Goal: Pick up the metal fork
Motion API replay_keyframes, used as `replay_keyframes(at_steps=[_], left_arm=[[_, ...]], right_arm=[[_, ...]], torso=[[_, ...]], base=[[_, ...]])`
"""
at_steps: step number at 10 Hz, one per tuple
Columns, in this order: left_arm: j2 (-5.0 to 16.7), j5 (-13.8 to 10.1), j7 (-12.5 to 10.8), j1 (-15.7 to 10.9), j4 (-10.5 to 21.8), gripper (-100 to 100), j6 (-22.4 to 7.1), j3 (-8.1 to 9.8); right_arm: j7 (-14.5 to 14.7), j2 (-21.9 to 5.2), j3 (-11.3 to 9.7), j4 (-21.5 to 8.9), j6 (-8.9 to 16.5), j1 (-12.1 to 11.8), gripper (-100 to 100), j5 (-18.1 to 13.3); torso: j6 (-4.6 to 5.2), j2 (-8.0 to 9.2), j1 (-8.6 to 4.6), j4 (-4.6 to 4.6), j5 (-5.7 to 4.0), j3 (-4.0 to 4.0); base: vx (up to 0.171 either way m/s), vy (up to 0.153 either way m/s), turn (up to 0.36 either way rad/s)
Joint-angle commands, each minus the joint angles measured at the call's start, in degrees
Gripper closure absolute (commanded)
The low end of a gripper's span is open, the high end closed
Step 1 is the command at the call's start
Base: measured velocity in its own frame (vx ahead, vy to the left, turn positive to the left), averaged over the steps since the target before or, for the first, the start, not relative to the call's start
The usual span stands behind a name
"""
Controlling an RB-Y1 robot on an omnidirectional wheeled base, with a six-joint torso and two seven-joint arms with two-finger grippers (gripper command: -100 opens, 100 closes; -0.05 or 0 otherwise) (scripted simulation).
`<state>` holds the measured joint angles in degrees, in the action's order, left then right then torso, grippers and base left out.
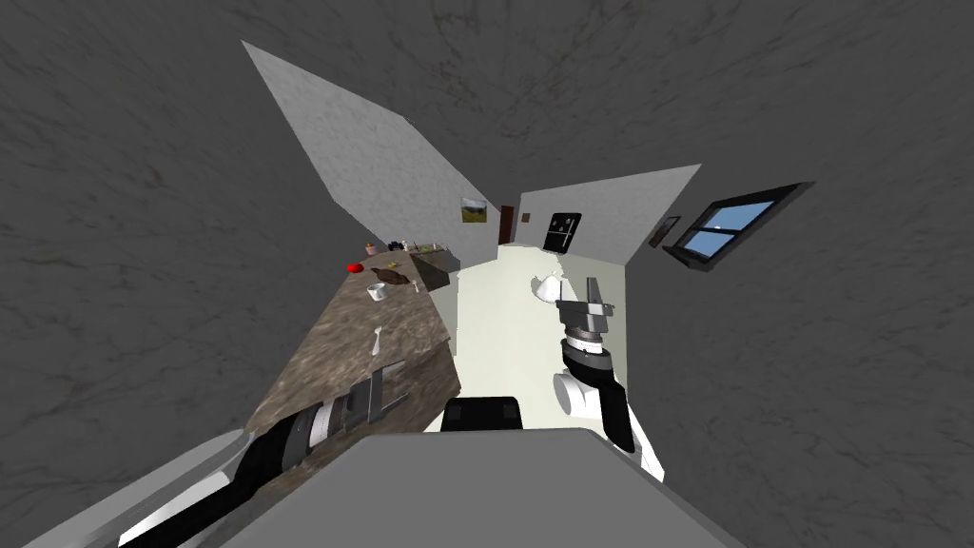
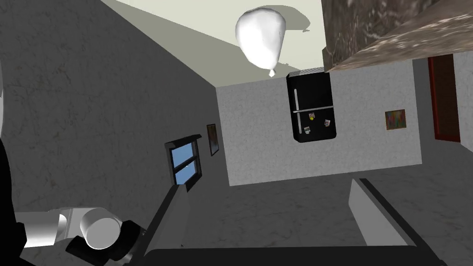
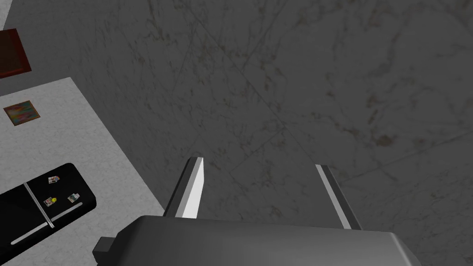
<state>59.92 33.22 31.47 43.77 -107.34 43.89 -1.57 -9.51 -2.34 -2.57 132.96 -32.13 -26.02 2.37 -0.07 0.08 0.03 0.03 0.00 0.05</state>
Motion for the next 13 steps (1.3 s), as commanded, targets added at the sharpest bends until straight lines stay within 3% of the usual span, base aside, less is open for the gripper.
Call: replay_keyframes(at_steps=[1, 2, 3, 4, 5, 6, 7, 8, 9, 10, 11, 12, 13], left_arm=[[2.9, 2.9, 2.0, 1.2, 1.7, -100, 1.1, -0.06], [4.1, 3.0, 2.0, 1.2, 1.7, -100, 1.1, -0.06], [6.2, 5.3, 3.6, 2.2, 3.2, -100, 2.1, 0.15], [7.4, 5.4, 3.6, 2.2, 3.2, -100, 2.1, 0.15], [9.1, 7.8, 5.1, 3.3, 4.7, -100, 3.0, 0.37], [10.6, 7.8, 5.1, 3.3, 4.7, -100, 3.0, 0.37], [12.6, 10.1, 6.5, 4.4, 6.2, -100, 3.9, 0.58], [13.8, 10.1, 6.5, 4.4, 6.2, -100, 3.9, 0.58], [15.4, 12.4, 7.9, 5.5, 7.7, -100, 4.7, 0.77], [16.8, 12.4, 7.9, 5.5, 7.7, -100, 4.7, 0.77], [18.8, 14.6, 9.3, 6.6, 9.1, -100, 5.3, 0.96], [19.7, 14.6, 9.3, 6.6, 9.1, -100, 5.3, 0.96], [21.8, 16.7, 10.6, 7.6, 10.5, -100, 5.9, 1.12]], right_arm=[[0.0, 0.0, 0.0, 0.0, 0.0, 0.0, 0, 0.0], [0.0, 0.0, 0.0, 0.0, 0.0, 0.0, 0, 0.0], [0.0, 0.0, 0.0, 0.0, 0.0, 0.0, 0, 0.0], [0.0, 0.0, 0.0, 0.0, 0.0, 0.0, 0, 0.0], [0.0, 0.0, 0.0, 0.0, 0.0, 0.0, 0, 0.0], [0.0, 0.0, 0.0, 0.0, 0.0, 0.0, 0, 0.0], [0.0, 0.0, 0.0, 0.0, 0.0, 0.0, 0, 0.0], [0.0, 0.0, 0.0, 0.0, 0.0, 0.0, 0, 0.0], [0.0, 0.0, 0.0, 0.0, 0.0, 0.0, 0, 0.0], [0.0, 0.0, 0.0, 0.0, 0.0, 0.0, 0, 0.0], [0.0, 0.0, 0.0, 0.0, 0.0, 0.0, 0, 0.0], [0.0, 0.0, 0.0, 0.0, 0.0, 0.0, 0, 0.0], [0.0, 0.0, 0.0, 0.0, 0.0, 0.0, 0, 0.0]], torso=[[0.0, 0.0, 0.0, 0.0, 0.0, 0.0], [0.06, 0.01, -0.01, 0.0, 0.0, 0.0], [-0.01, 0.02, 0.01, 0.01, 0.0, 0.01], [0.04, 0.02, 0.0, 0.0, 0.01, 0.01], [-0.01, 0.01, 0.03, 0.01, 0.0, 0.01], [0.04, 0.01, 0.01, 0.0, 0.0, 0.0], [-0.02, -0.01, 0.03, 0.0, 0.01, 0.0], [0.03, 0.0, 0.03, 0.0, 0.01, 0.0], [-0.01, -0.01, 0.04, 0.0, 0.01, 0.0], [0.03, -0.01, 0.03, 0.0, 0.01, -0.01], [-0.03, -0.01, 0.04, 0.0, 0.01, 0.0], [0.04, -0.03, 0.04, -0.01, 0.01, -0.02], [-0.05, -0.03, 0.06, 0.0, 0.02, -0.01]], base=[[-0.017, -0.019, -0.321], [-0.016, -0.008, -0.143], [-0.015, -0.013, -0.267], [-0.013, -0.005, -0.154], [-0.012, -0.012, -0.3], [-0.01, -0.003, -0.142], [-0.012, -0.009, -0.273], [-0.012, -0.003, -0.174], [-0.01, -0.005, -0.252], [-0.007, 0.0, -0.138], [-0.006, -0.006, -0.319], [-0.007, 0.004, -0.128], [-0.005, 0.0, -0.241]])
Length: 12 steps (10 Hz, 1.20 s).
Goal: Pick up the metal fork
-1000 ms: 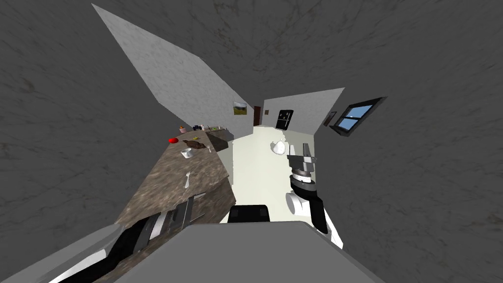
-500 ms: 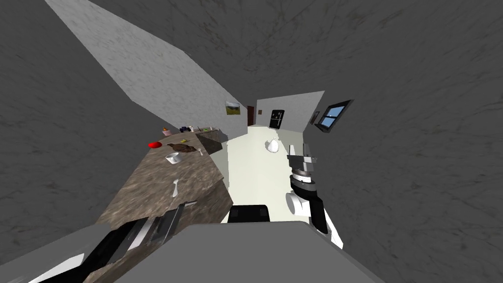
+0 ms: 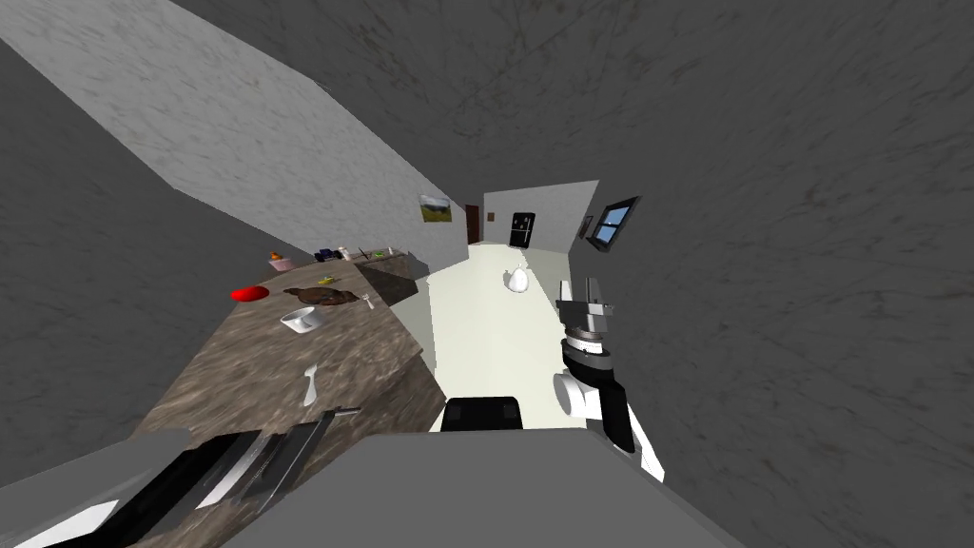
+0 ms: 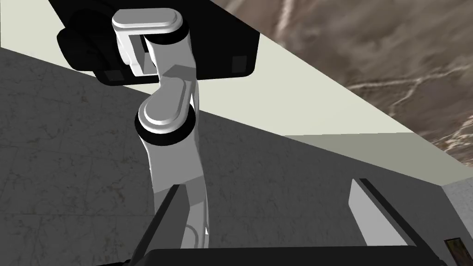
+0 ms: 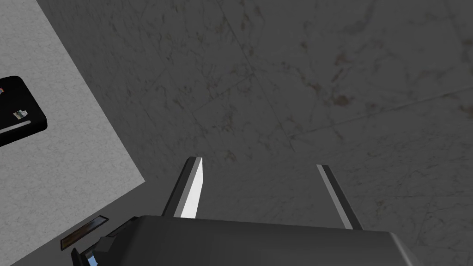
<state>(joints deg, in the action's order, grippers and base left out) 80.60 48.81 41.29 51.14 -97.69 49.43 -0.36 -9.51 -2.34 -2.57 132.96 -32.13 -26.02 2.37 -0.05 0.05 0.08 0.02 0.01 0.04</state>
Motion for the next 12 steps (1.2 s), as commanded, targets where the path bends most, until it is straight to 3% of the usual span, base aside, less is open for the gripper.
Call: replay_keyframes(at_steps=[1, 2, 3, 5, 6, 10, 12], left_arm=[[1.8, 1.1, 0.8, 0.2, 0.9, -100, 0.4, -0.09], [4.1, 3.2, 2.0, 1.2, 2.2, -100, 0.8, 0.06], [4.3, 3.2, 2.0, 1.2, 2.2, -100, 0.8, 0.06], [8.4, 6.8, 4.3, 3.1, 4.9, -100, 1.4, 0.26], [9.0, 7.1, 4.3, 3.1, 4.9, -100, 1.4, 0.26], [15.7, 13.5, 8.0, 6.3, 9.4, -100, 1.2, 0.2], [16.9, 14.8, 8.7, 6.9, 10.3, -100, 0.9, 0.12]], right_arm=[[0.0, 0.0, 0.0, 0.0, 0.0, 0.0, 0, 0.0], [0.0, 0.0, 0.0, 0.0, 0.0, 0.0, 0, 0.0], [0.0, 0.0, 0.0, 0.0, 0.0, 0.0, 0, 0.0], [0.0, 0.0, 0.0, 0.0, 0.0, 0.0, 0, 0.0], [0.0, 0.0, 0.0, 0.0, 0.0, 0.0, 0, 0.0], [0.0, 0.0, 0.0, 0.0, 0.0, 0.0, 0, 0.0], [0.0, 0.0, 0.0, 0.0, 0.0, 0.0, 0, 0.0]], torso=[[0.0, 0.0, 0.0, 0.0, 0.0, 0.0], [-0.05, -0.01, 0.02, 0.0, 0.01, 0.0], [0.0, -0.02, 0.03, 0.0, 0.02, -0.01], [-0.02, -0.03, 0.06, 0.0, 0.01, -0.02], [0.0, -0.06, 0.12, -0.01, 0.04, -0.03], [-0.01, -0.12, 0.29, -0.02, 0.07, -0.07], [-0.06, -0.15, 0.4, -0.03, 0.12, -0.09]], base=[[-0.004, 0.008, -0.143], [-0.002, 0.007, -0.24], [-0.001, 0.013, -0.148], [0.003, 0.025, -0.291], [0.005, 0.035, -0.148], [0.015, 0.07, -0.291], [0.015, 0.091, -0.109]])
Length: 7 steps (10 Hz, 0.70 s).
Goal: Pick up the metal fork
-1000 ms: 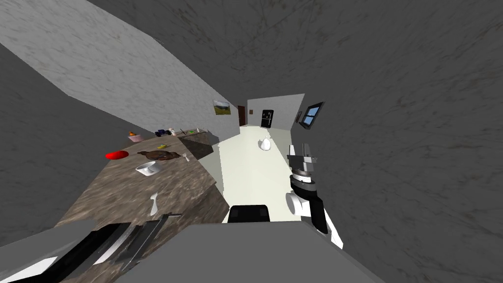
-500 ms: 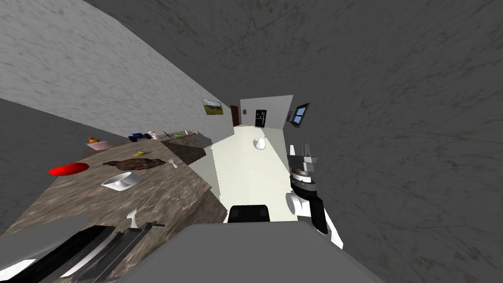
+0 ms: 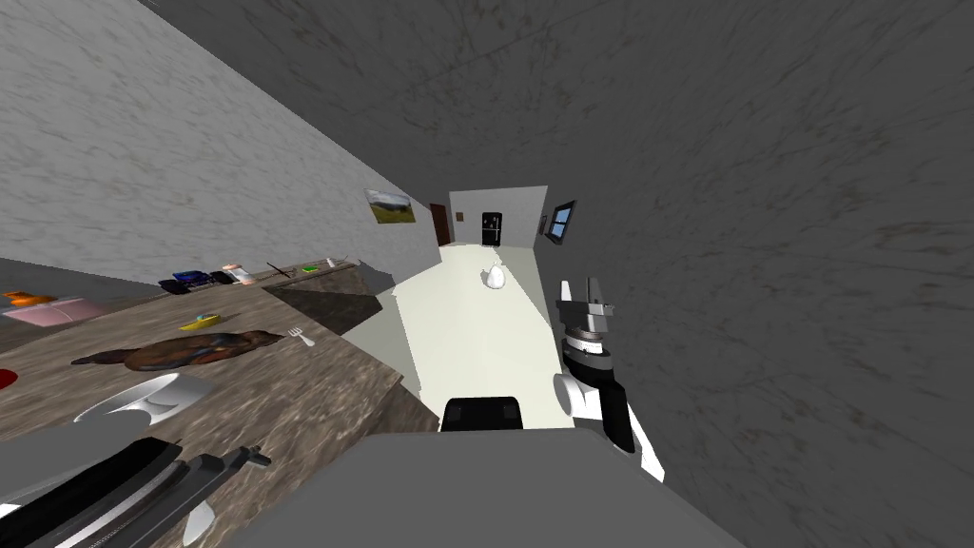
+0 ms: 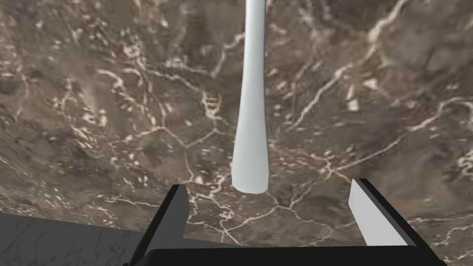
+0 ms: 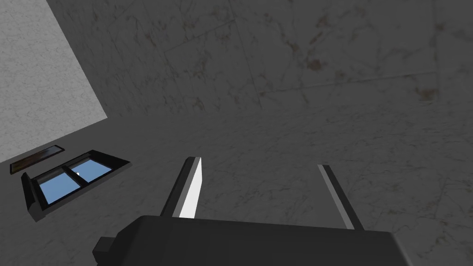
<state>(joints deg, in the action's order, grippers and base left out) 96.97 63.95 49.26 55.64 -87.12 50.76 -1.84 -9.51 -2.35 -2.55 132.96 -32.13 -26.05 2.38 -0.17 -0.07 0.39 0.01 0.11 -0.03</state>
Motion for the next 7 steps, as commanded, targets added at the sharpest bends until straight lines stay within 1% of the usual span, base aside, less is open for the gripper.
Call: replay_keyframes(at_steps=[1, 2, 3, 4, 5, 6, 7], left_arm=[[0.5, -0.4, 0.7, 2.4, -0.2, -100, -0.4, 1.61], [1.5, 0.7, 1.3, 2.9, 0.5, -100, -0.7, 1.53], [1.5, 0.7, 1.3, 2.9, 0.5, -100, -0.7, 1.53], [3.2, 2.7, 2.4, 3.8, 2.0, -100, -1.3, 1.36], [3.2, 2.7, 2.4, 3.8, 2.0, -100, -1.3, 1.36], [2.8, 2.5, 2.5, 3.5, 2.1, -100, -1.0, 1.25], [2.9, 2.5, 2.6, 3.7, 2.1, 0, -1.2, 1.37]], right_arm=[[0.0, 0.0, 0.0, 0.0, 0.0, 0.0, 0, 0.0], [0.0, 0.0, 0.0, 0.0, 0.0, 0.0, 0, 0.0], [0.0, 0.0, 0.0, 0.0, 0.0, 0.0, 0, 0.0], [0.0, 0.0, 0.0, 0.0, 0.0, 0.0, 0, 0.0], [0.0, 0.0, 0.0, 0.0, 0.0, 0.0, 0, 0.0], [0.0, 0.0, 0.0, 0.0, 0.0, 0.0, 0, 0.0], [0.0, 0.0, 0.0, 0.0, 0.0, 0.0, 0, 0.0]], torso=[[0.0, 0.0, 0.0, 0.0, 0.0, 0.0], [0.0, 0.04, -0.16, 0.01, -0.03, 0.02], [0.05, 0.03, -0.2, 0.0, -0.05, 0.02], [0.01, 0.04, -0.2, 0.01, -0.05, 0.02], [0.07, 0.06, -0.01, 0.01, -0.02, 0.03], [0.01, 0.03, 0.05, 0.01, 0.01, 0.02], [0.0, 0.03, -0.13, 0.01, -0.01, 0.02]], base=[[0.007, 0.033, 0.022], [0.007, 0.031, -0.124], [0.003, 0.037, -0.08], [-0.007, 0.092, -0.237], [0.006, 0.107, -0.134], [0.007, 0.042, -0.012], [0.001, 0.008, 0.0]])
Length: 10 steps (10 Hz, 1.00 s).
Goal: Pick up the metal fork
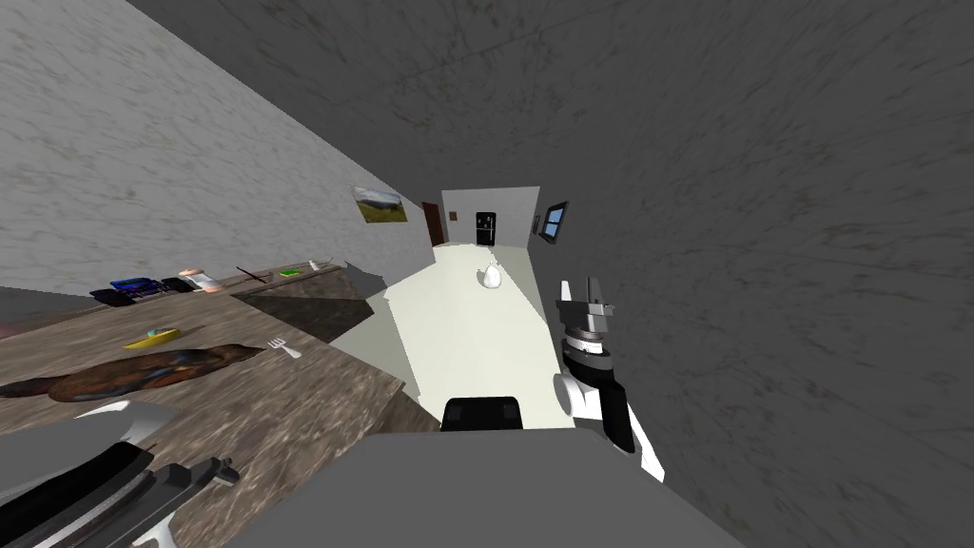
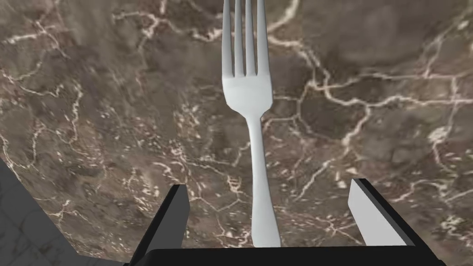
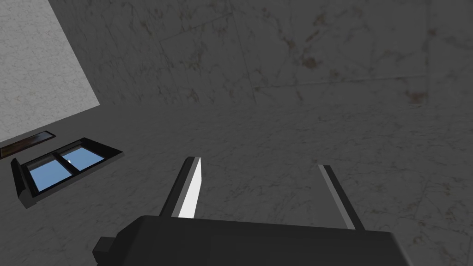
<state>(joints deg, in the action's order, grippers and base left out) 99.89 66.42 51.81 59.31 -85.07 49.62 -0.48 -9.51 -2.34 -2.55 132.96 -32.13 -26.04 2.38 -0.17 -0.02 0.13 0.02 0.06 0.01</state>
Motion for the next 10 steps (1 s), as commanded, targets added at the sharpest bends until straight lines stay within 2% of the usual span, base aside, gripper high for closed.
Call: replay_keyframes(at_steps=[1, 4, 5, 6, 7, 10], left_arm=[[-1.8, 0.9, 0.2, 0.2, 0.1, -100, -1.4, -1.26], [-4.5, 2.3, 0.4, 0.4, 0.2, -100, -3.5, -3.15], [-4.5, 2.3, 0.4, 0.4, 0.2, -100, -3.5, -3.15], [-4.1, 1.9, 0.5, 1.6, -0.2, -100, -3.9, -2.27], [-4.2, 2.0, 0.5, 1.5, -0.1, 100, -3.9, -2.44], [-4.1, 2.0, 0.4, 1.5, -0.1, 100, -3.9, -2.43]], right_arm=[[0.0, 0.0, 0.0, 0.0, 0.0, 0.0, 0, 0.0], [0.0, 0.0, 0.0, 0.0, 0.0, 0.0, 0, 0.0], [0.0, 0.0, 0.0, 0.0, 0.0, 0.0, 0, 0.0], [0.0, 0.0, 0.0, 0.0, 0.0, 0.0, 0, 0.0], [0.0, 0.0, 0.0, 0.0, 0.0, 0.0, 0, 0.0], [0.0, 0.0, 0.0, 0.0, 0.0, 0.0, 0, 0.0]], torso=[[0.0, 0.0, 0.0, 0.0, 0.0, 0.0], [0.0, -0.05, -0.07, -0.01, -0.02, -0.03], [0.0, -0.05, -0.09, -0.01, -0.03, -0.03], [0.0, -0.03, -0.08, -0.01, -0.02, -0.02], [0.0, -0.01, -0.08, 0.0, -0.03, -0.01], [0.09, -0.07, -0.03, -0.01, 0.11, -0.04]], base=[[0.014, 0.002, -0.108], [0.02, 0.0, -0.092], [0.011, 0.001, -0.021], [0.0, 0.0, 0.0], [0.0, 0.0, 0.0], [-0.001, 0.002, 0.007]])
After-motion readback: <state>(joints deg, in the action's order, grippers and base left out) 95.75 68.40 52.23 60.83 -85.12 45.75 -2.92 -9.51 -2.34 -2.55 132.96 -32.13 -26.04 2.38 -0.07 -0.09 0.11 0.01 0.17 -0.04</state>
